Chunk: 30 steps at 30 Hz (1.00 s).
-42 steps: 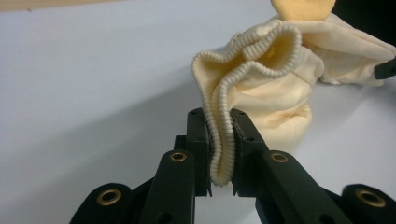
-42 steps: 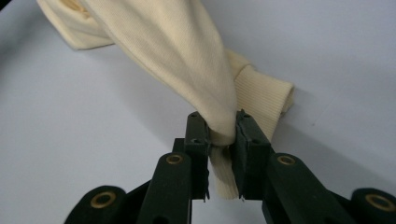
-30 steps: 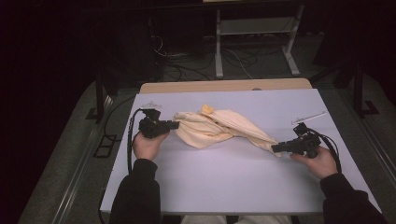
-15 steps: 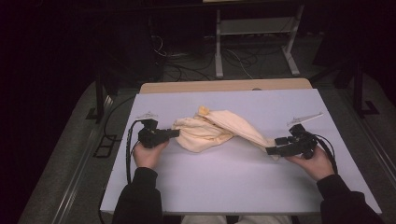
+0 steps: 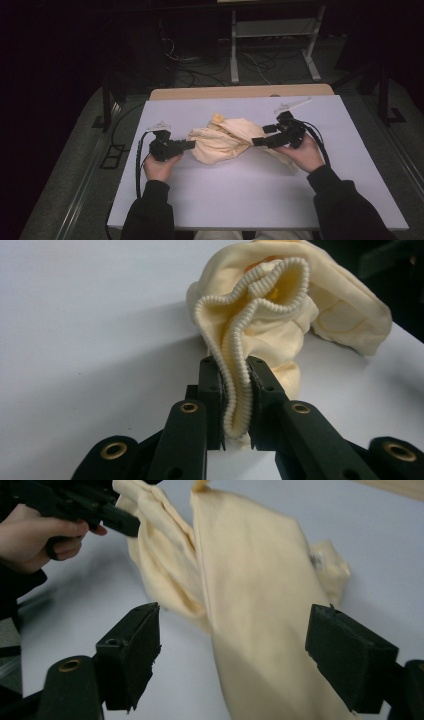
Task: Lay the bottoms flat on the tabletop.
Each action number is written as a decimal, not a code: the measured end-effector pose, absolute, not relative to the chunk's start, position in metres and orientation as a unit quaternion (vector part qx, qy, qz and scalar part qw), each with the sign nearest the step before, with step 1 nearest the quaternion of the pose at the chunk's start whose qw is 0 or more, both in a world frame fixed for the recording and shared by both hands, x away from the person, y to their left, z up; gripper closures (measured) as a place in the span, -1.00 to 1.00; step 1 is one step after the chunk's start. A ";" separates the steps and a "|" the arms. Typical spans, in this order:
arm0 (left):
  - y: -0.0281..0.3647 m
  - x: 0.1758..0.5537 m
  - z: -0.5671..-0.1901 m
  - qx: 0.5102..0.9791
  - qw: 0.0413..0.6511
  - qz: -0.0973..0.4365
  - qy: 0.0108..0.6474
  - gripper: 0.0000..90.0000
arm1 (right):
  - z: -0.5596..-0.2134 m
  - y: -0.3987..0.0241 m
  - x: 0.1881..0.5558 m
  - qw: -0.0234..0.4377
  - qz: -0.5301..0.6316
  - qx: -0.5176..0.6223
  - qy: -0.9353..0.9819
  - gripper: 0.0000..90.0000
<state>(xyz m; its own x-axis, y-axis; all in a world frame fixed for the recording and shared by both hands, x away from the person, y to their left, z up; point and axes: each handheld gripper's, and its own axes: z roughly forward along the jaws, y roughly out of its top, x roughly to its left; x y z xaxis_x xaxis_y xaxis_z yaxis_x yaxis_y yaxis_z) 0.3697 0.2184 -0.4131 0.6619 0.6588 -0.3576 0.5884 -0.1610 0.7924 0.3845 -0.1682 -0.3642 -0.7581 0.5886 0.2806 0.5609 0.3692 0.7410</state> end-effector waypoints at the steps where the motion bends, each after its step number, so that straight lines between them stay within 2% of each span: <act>1: 0.218 0.369 -0.413 0.760 0.503 0.035 0.409 0.72 | -0.362 -0.161 0.389 0.018 0.440 0.345 0.829 -0.51; 9: 0.219 0.366 -0.414 0.752 0.514 0.025 0.412 0.71 | -0.365 -0.127 0.415 0.021 0.439 0.353 0.826 -0.48; 16: 0.218 0.367 -0.416 0.752 0.514 0.019 0.412 0.71 | -0.366 -0.127 0.429 0.029 0.431 0.364 0.825 -0.45; 19: 0.217 0.367 -0.417 0.754 0.512 0.018 0.411 0.71 | -0.370 -0.126 0.432 0.019 0.425 0.366 0.827 -0.45; 21: 0.217 0.367 -0.417 0.755 0.512 0.018 0.409 0.71 | -0.373 -0.125 0.433 0.021 0.412 0.368 0.834 -0.28; 25: 0.216 0.367 -0.416 0.756 0.512 0.019 0.408 0.71 | -0.380 -0.122 0.435 0.024 0.374 0.379 0.846 0.40; 27: 0.216 0.366 -0.416 0.756 0.513 0.018 0.407 0.71 | -0.381 -0.122 0.435 0.035 0.362 0.383 0.849 0.55; 30: 0.215 0.365 -0.415 0.755 0.514 0.015 0.406 0.71 | -0.381 -0.125 0.434 0.040 0.358 0.391 0.847 0.63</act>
